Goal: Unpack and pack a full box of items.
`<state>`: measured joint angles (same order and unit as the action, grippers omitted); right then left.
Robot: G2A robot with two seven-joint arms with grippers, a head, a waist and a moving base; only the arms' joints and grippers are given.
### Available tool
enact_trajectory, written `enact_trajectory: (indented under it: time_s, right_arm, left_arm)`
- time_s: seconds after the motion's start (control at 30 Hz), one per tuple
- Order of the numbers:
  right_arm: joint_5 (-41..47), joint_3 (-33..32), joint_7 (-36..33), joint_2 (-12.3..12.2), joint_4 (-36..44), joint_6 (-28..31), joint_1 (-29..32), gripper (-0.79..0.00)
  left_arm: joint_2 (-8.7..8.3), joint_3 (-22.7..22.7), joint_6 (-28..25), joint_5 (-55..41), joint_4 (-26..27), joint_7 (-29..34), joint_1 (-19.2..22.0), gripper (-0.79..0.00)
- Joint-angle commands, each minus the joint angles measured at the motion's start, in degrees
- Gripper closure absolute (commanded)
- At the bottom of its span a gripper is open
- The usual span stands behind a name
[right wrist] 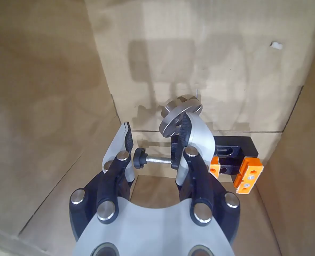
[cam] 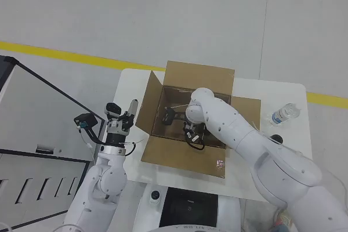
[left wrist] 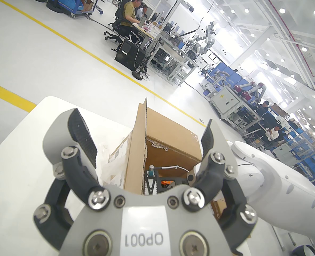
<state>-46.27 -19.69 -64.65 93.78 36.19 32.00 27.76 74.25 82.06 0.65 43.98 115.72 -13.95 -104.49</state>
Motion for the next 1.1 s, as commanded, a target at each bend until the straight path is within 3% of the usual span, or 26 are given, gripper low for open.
enact_trajectory:
  time_s: [0.0,0.27,0.3,0.37,0.47,0.5,0.77,1.07]
  right_arm:
    - [-0.23,0.42,0.88,0.81,-1.86,-0.31,-0.05,-0.323]
    - [-3.02,2.05,5.79,3.9,-8.49,-2.51,-0.26,-0.268]
    - [-3.47,2.28,6.51,4.25,-9.12,-2.67,-0.16,-0.243]
    - [-4.19,2.55,8.05,4.91,-10.38,-3.07,-0.15,-0.111]
    - [-5.18,2.92,9.62,5.89,-11.75,-3.58,-0.24,-0.068]
    - [-5.33,2.94,10.01,6.17,-12.29,-3.51,-0.38,0.0]
    - [-6.1,2.74,13.13,7.65,-15.78,-1.7,-1.07,0.0]
    - [-1.77,-0.16,18.67,7.3,-21.66,8.03,-3.18,0.0]
  left_arm:
    - [0.0,0.0,0.0,0.0,0.0,0.0,0.0,-0.785]
    - [0.0,0.0,0.0,0.0,0.0,0.0,0.0,-0.785]
    - [0.0,0.0,0.0,0.0,0.0,0.0,0.0,-0.785]
    - [0.0,0.0,0.0,0.0,0.0,0.0,0.0,-0.785]
    - [0.0,0.0,0.0,0.0,0.0,0.0,0.0,-0.785]
    - [0.0,0.0,0.0,0.0,0.0,0.0,0.0,-0.785]
    - [0.0,0.0,0.0,0.0,0.0,0.0,0.0,-0.785]
    - [0.0,0.0,0.0,0.0,0.0,0.0,0.0,-0.785]
